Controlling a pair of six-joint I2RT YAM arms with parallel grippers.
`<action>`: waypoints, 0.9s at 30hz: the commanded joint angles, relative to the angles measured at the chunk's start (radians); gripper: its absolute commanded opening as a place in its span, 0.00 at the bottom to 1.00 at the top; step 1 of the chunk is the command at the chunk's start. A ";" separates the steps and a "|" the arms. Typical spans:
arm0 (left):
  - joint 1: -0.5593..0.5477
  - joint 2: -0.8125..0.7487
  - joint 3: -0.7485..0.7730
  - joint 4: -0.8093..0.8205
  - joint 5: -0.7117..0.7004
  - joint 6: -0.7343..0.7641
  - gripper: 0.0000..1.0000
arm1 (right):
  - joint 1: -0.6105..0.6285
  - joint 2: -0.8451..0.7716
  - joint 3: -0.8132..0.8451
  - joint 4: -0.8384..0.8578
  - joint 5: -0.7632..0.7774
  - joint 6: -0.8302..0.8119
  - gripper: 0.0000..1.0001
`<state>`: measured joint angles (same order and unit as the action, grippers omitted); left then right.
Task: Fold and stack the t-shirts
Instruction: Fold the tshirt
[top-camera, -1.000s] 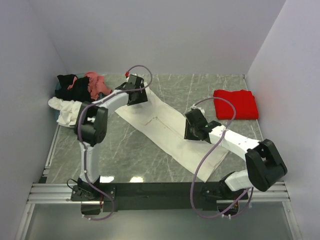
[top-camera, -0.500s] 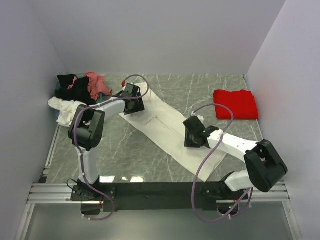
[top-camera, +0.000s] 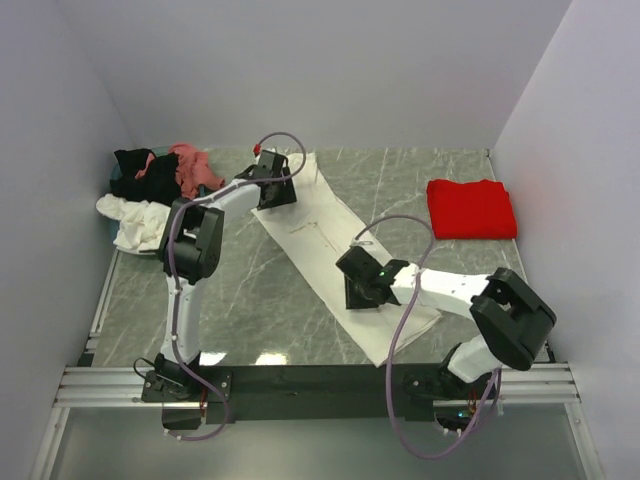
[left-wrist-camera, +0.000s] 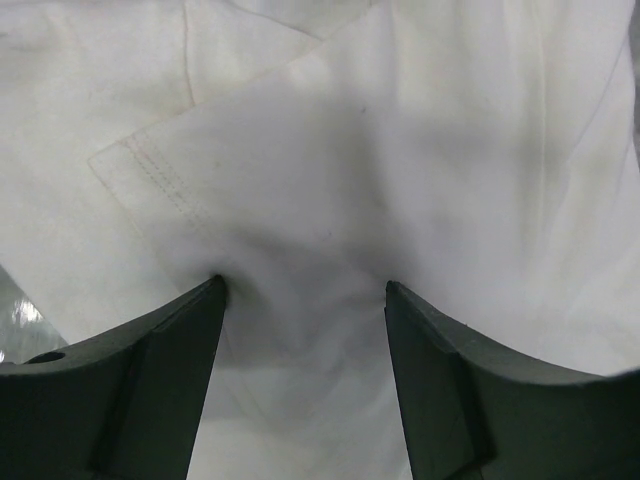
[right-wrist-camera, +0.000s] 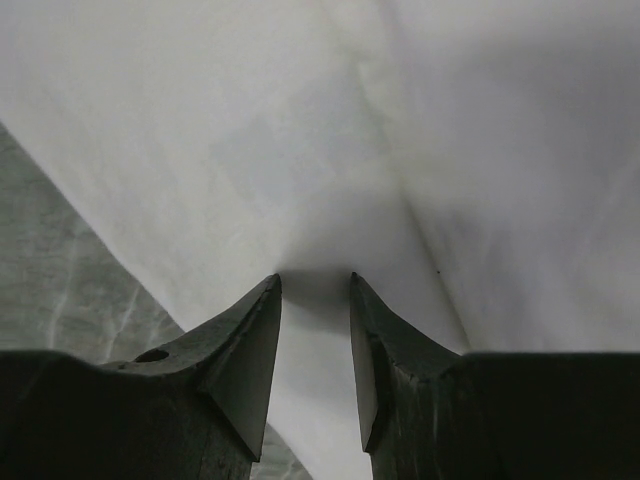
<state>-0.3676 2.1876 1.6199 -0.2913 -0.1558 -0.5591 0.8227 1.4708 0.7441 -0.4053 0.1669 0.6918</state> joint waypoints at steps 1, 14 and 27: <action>0.009 0.084 0.083 -0.045 0.028 0.037 0.72 | 0.044 0.040 0.067 0.010 -0.029 0.032 0.41; 0.010 0.241 0.323 0.023 0.194 0.087 0.71 | 0.110 0.186 0.264 0.144 -0.301 0.006 0.41; 0.007 0.040 0.236 0.162 0.202 0.071 0.72 | 0.115 -0.018 0.273 -0.007 -0.077 -0.028 0.41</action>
<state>-0.3557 2.3840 1.9049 -0.2016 0.0391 -0.4847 0.9382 1.5581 1.0130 -0.3332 -0.0360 0.6846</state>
